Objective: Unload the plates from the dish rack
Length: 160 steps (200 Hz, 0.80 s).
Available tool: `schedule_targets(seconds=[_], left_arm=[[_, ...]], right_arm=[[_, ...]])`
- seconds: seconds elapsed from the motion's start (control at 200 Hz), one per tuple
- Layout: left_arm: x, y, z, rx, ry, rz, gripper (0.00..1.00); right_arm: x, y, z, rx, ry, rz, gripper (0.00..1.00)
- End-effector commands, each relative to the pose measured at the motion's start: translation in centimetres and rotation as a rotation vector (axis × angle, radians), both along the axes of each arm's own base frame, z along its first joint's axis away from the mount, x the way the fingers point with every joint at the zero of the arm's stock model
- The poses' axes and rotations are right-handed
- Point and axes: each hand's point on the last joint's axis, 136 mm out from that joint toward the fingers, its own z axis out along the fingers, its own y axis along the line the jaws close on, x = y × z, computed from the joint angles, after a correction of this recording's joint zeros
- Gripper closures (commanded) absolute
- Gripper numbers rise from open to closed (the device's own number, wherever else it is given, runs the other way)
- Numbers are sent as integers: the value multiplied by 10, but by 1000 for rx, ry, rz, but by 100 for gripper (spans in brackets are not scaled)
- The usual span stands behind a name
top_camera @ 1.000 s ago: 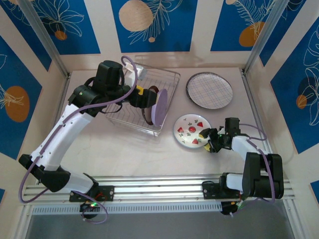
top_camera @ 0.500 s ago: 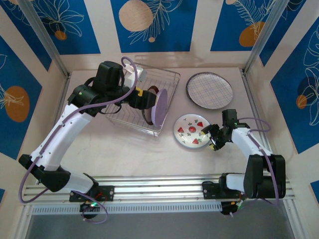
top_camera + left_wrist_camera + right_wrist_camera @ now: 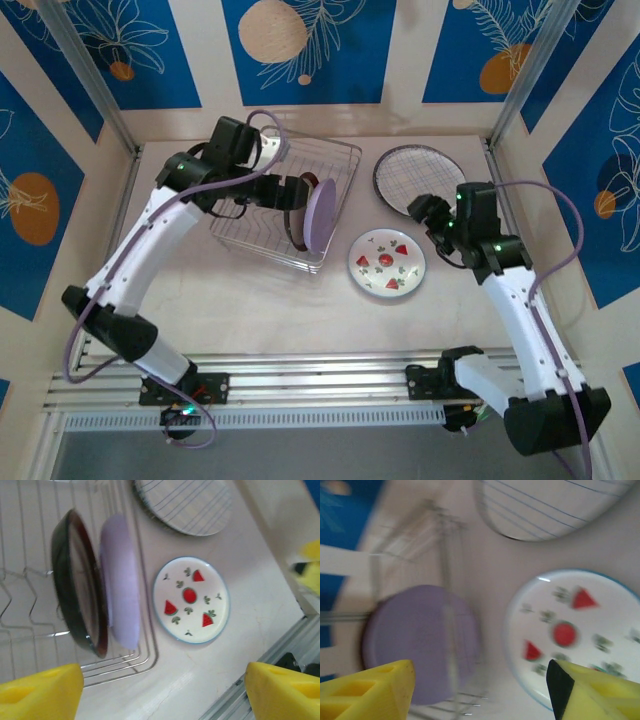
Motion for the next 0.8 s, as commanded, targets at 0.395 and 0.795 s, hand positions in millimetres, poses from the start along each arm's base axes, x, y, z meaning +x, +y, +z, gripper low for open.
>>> schedule_targets(seconds=[0.395, 0.795], left_arm=[[58, 3, -71, 129, 196, 65, 32], [81, 4, -97, 206, 207, 71, 33]], right_arm=[[-38, 71, 147, 147, -468, 452, 30], [-54, 75, 160, 181, -473, 490, 30]])
